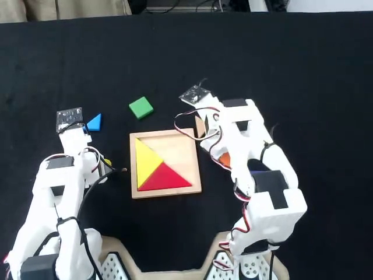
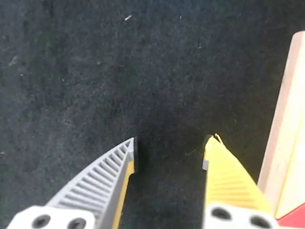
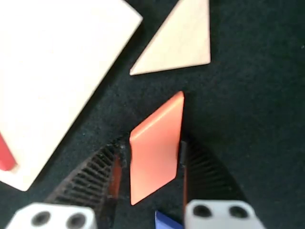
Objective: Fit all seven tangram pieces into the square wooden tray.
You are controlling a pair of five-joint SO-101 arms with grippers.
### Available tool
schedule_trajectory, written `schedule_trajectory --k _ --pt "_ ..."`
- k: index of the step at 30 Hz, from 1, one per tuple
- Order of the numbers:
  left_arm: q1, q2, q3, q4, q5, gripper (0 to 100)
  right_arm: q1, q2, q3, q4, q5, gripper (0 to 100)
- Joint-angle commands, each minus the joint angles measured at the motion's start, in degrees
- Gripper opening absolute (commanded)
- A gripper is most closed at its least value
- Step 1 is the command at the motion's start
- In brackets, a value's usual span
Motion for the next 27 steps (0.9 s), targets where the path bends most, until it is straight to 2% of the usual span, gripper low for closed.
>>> schedule_trajectory --k 1,7,13,24,27 --pt "0.92 -1.41 -0.13 -0.62 0.35 23 -0.97 -2.24 -1.63 1.93 0.35 12.3" --pt "0.92 -1.32 -0.13 -0.62 0.35 23 -1.23 -13.41 0.48 6.24 0.88 24.5" --pt "0.92 -1.32 -0.13 -0.62 0.26 23 -3.25 -17.27 9.19 5.71 7.82 24.7" --pt "0.92 -1.32 -0.13 -0.53 0.26 23 -2.90 -7.52 7.16 0.53 8.00 24.6" --pt "0.92 -1.32 -0.13 -0.53 0.26 23 -3.16 -5.58 6.46 0.53 8.00 19.8"
